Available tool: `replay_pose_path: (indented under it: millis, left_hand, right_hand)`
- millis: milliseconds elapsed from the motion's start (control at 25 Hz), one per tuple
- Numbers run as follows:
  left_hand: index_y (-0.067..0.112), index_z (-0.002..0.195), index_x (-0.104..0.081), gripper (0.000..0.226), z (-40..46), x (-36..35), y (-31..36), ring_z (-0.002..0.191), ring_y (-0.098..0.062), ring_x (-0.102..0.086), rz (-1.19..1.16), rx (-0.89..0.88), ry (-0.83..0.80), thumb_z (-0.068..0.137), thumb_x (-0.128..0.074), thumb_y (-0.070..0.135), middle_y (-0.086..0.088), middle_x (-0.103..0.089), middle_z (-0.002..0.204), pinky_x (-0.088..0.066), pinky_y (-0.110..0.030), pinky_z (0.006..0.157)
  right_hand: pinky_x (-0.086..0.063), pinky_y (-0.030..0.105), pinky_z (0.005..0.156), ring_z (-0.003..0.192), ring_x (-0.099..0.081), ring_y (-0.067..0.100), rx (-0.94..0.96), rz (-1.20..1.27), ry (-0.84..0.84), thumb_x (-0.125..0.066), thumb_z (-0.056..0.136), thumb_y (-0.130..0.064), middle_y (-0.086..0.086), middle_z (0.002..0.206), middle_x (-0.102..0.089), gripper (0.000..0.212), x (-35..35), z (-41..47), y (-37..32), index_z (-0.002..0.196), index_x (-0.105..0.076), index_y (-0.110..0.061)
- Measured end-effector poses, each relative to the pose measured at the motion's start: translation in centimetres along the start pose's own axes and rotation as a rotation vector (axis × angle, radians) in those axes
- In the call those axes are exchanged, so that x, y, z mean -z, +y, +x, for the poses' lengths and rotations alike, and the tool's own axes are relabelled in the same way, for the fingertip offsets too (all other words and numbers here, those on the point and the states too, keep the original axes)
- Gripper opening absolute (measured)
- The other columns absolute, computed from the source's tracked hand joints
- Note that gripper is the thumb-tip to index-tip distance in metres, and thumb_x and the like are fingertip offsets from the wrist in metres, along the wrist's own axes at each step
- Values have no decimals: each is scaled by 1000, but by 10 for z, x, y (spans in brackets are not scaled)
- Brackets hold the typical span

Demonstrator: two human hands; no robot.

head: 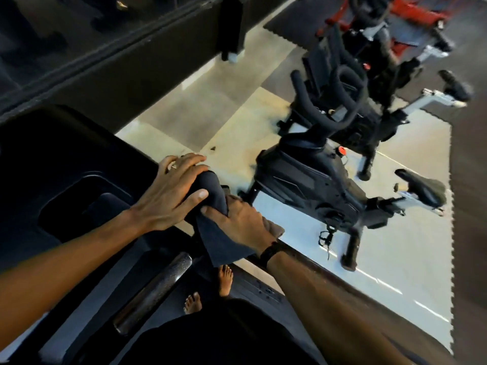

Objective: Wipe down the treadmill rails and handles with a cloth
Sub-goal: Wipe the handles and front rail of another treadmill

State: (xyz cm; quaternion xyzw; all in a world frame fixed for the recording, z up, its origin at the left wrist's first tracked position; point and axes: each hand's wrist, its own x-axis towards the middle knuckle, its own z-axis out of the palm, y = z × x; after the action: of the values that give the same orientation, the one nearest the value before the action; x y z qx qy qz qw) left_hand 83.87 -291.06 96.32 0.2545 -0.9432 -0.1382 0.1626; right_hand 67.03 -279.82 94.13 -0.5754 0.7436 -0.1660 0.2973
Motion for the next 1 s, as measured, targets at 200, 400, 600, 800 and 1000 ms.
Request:
replay_pose_path:
  millis: [200,400,600,800,1000]
  left_hand:
    - [7,132,-52,64,33,-31,16,135,-26,-42,-88,-58,-29,100,-19,52,-11,-47,143,-23,-46,110]
    - [6,123,-57,57,33,-39,17,123,-27,-50,-74,24,44,100,-25,47,-10,-55,132,-26,-48,108]
    - [9,114,-59,54,32,-36,17,114,-23,-55,-42,39,69,100,-25,48,-5,-58,122,-25,-48,108]
    - [12,112,-59,58,31,-36,17,112,-21,-55,-37,84,75,100,-21,54,-2,-58,119,-22,-46,108]
    - [11,108,-62,59,32,-38,17,110,-25,-58,-27,103,104,99,-22,54,-4,-60,117,-22,-47,108]
  right_hand:
    - [-44,46,99,122,-53,30,-36,-255,167,-19,91,-79,6,139,-55,78,-13,-45,11,142,-44,-26]
    - [-47,49,92,109,-60,28,-160,-165,135,-31,89,-81,1,122,-64,66,2,-45,9,123,-52,-29]
    - [-38,43,106,127,-51,36,-495,393,-202,-54,91,-66,15,140,-53,76,26,6,32,137,-50,-4]
    - [-33,46,114,132,-46,33,-498,383,-280,-49,86,-74,14,149,-47,87,24,16,45,143,-46,-8]
    - [-46,43,101,119,-56,26,-146,-83,-3,-34,92,-75,4,132,-61,71,19,-63,37,133,-54,-20]
